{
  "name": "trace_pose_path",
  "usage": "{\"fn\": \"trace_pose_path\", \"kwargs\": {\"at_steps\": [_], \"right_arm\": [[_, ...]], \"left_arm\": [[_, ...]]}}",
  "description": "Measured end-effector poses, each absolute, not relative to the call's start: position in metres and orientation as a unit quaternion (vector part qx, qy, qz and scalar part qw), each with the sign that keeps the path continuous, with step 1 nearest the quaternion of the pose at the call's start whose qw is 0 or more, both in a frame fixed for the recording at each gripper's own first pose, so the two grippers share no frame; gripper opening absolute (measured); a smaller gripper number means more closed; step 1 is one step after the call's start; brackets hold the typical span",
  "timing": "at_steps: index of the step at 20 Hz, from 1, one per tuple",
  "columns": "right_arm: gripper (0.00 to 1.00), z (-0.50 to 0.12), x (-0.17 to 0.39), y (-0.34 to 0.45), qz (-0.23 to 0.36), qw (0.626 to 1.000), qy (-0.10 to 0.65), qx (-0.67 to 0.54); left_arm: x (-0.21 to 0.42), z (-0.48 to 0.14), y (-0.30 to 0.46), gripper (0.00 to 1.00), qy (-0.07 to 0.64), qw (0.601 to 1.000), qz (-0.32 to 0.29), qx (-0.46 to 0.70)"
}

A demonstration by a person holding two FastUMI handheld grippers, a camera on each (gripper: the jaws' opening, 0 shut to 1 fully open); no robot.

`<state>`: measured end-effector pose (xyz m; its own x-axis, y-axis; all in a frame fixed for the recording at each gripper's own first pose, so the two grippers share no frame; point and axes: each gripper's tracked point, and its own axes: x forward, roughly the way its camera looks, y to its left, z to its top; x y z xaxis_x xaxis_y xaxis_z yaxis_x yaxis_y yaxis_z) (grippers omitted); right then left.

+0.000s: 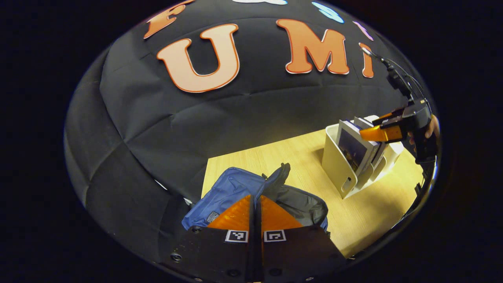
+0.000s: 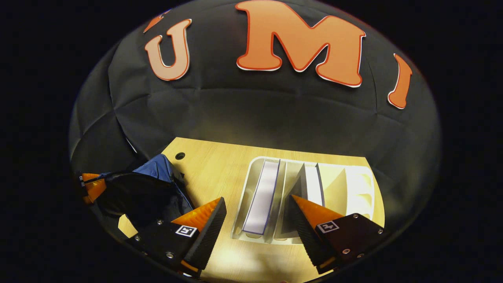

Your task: Open the schoolbag, grab two books from the bookshelf and put them into the schoolbag.

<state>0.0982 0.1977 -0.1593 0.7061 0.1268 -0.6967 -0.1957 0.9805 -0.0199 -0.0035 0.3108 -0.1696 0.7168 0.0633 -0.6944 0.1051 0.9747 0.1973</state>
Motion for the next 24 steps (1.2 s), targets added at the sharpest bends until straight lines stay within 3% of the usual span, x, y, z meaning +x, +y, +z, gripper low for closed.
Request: {"fn": "trace_pose_path", "kwargs": {"at_steps": [7, 11, 15, 18, 19, 21, 22, 24], "right_arm": [[0.94, -0.184, 0.115, 0.198, 0.061, 0.898, 0.429, -0.071], [0.87, -0.201, 0.118, 0.202, 0.065, 0.869, 0.488, -0.056], [0.66, -0.212, 0.127, 0.200, 0.049, 0.844, 0.533, -0.034], [0.36, -0.216, 0.128, 0.197, 0.034, 0.821, 0.569, -0.030], [0.42, -0.220, 0.129, 0.196, 0.032, 0.816, 0.576, -0.028], [0.29, -0.222, 0.129, 0.197, 0.027, 0.806, 0.591, -0.022], [0.36, -0.223, 0.128, 0.197, 0.025, 0.801, 0.598, -0.021], [0.34, -0.223, 0.125, 0.199, 0.038, 0.793, 0.607, -0.022]], "left_arm": [[0.006, -0.161, 0.319, 0.00, 0.356, 0.929, -0.020, 0.101], [0.009, -0.160, 0.323, 0.00, 0.353, 0.931, -0.025, 0.091], [0.007, -0.164, 0.320, 0.00, 0.354, 0.931, -0.035, 0.083], [0.007, -0.165, 0.317, 0.00, 0.354, 0.931, -0.041, 0.078], [0.006, -0.166, 0.317, 0.00, 0.353, 0.931, -0.043, 0.078], [0.007, -0.168, 0.317, 0.01, 0.351, 0.932, -0.044, 0.078], [0.006, -0.168, 0.317, 0.00, 0.351, 0.932, -0.045, 0.076], [0.005, -0.170, 0.318, 0.00, 0.350, 0.933, -0.046, 0.072]]}}
